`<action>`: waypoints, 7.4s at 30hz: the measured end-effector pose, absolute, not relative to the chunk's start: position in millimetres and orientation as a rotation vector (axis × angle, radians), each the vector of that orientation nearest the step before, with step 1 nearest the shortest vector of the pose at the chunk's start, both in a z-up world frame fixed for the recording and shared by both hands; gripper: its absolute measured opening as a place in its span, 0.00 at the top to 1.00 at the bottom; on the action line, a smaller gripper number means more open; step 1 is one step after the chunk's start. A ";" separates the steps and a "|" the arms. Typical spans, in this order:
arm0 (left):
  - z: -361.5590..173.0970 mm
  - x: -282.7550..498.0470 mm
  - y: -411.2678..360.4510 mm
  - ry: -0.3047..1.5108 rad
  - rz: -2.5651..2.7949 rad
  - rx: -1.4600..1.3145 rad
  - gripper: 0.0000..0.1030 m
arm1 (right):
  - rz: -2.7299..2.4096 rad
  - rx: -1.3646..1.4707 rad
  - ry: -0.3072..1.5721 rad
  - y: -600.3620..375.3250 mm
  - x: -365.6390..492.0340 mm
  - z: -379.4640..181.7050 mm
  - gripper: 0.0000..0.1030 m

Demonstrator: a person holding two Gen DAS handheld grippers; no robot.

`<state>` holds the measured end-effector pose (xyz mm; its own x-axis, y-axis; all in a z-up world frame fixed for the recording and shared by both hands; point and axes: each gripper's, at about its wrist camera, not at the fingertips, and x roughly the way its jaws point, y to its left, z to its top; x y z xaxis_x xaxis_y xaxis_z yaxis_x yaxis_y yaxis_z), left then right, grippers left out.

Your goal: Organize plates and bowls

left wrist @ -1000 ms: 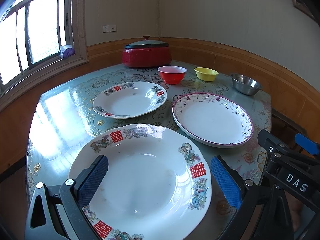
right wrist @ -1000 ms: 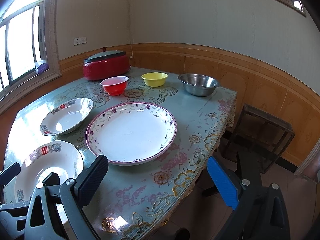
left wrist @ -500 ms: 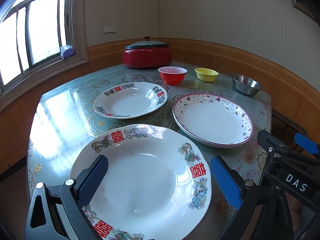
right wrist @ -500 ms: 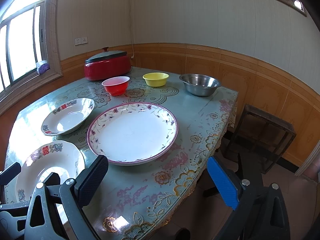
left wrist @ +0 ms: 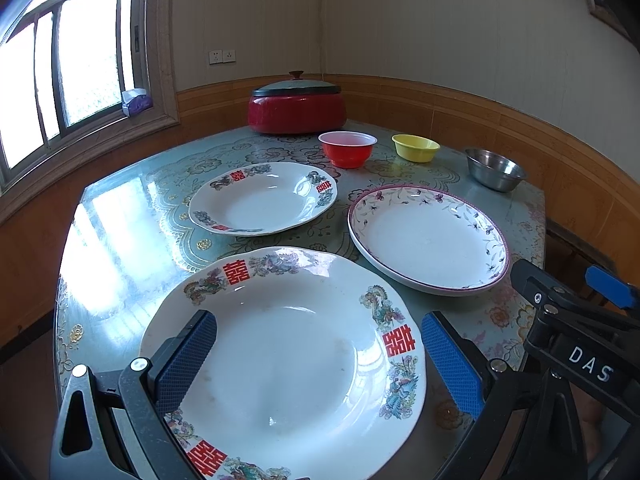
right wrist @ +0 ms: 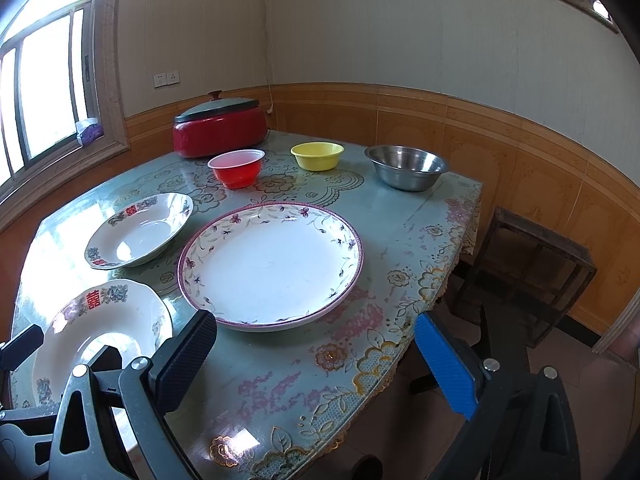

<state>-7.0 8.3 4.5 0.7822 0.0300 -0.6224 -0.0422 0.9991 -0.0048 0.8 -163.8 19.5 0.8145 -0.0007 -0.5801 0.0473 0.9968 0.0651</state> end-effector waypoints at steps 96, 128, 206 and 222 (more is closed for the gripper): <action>-42.3 185.9 -86.6 1.008 0.402 -0.312 0.55 | 1.133 -0.619 0.749 -236.0 304.8 -27.3 0.72; -44.8 114.1 -117.2 0.854 0.671 -0.445 0.78 | 1.170 -0.584 0.771 -156.8 309.9 -29.7 0.68; -37.4 -29.7 6.3 0.663 0.769 -0.547 0.72 | 1.470 -0.422 0.822 -61.9 164.6 -23.4 0.73; -3.7 27.6 -30.8 0.634 0.602 -0.436 0.72 | 1.347 -0.249 0.805 -133.8 207.8 0.2 0.73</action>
<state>27.6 -30.8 -3.7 0.6472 0.3828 -0.6593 -0.6381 0.7452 -0.1936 207.8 -133.8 0.2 0.0069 0.7667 -0.6419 -0.9285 0.2433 0.2806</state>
